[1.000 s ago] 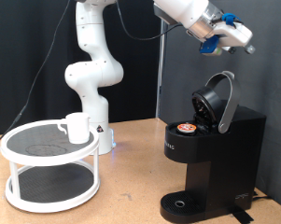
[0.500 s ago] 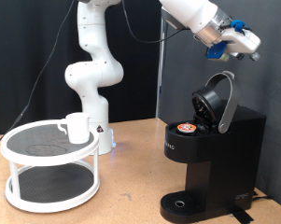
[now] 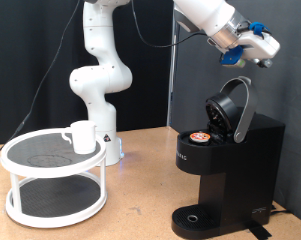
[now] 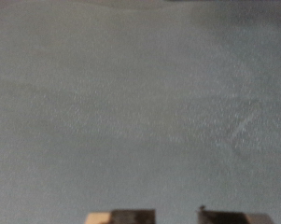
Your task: Make a cup of coffee with the keurig machine
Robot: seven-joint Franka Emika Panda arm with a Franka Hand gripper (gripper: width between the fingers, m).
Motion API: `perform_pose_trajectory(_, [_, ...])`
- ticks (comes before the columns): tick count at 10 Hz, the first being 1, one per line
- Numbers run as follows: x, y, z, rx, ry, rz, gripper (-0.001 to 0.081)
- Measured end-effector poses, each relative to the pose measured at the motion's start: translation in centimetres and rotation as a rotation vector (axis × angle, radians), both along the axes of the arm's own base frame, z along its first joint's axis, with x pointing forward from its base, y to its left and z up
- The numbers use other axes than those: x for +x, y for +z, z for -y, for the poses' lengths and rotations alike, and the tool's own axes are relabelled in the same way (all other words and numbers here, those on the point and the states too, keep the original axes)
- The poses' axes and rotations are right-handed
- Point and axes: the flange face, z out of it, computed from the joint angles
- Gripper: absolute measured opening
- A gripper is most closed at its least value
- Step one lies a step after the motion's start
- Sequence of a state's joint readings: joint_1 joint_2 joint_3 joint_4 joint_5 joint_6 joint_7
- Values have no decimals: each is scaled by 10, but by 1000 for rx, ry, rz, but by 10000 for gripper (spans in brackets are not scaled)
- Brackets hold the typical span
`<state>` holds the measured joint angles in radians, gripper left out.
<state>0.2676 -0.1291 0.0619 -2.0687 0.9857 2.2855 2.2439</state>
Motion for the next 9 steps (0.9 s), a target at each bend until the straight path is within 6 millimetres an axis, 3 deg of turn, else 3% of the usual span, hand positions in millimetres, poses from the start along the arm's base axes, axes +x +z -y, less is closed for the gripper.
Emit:
perform_pose_trajectory(6, [-3,-15,5,-35,28,-27,0])
perform_pose_trajectory(9, [-12,-20,18,-55,65,-48,0])
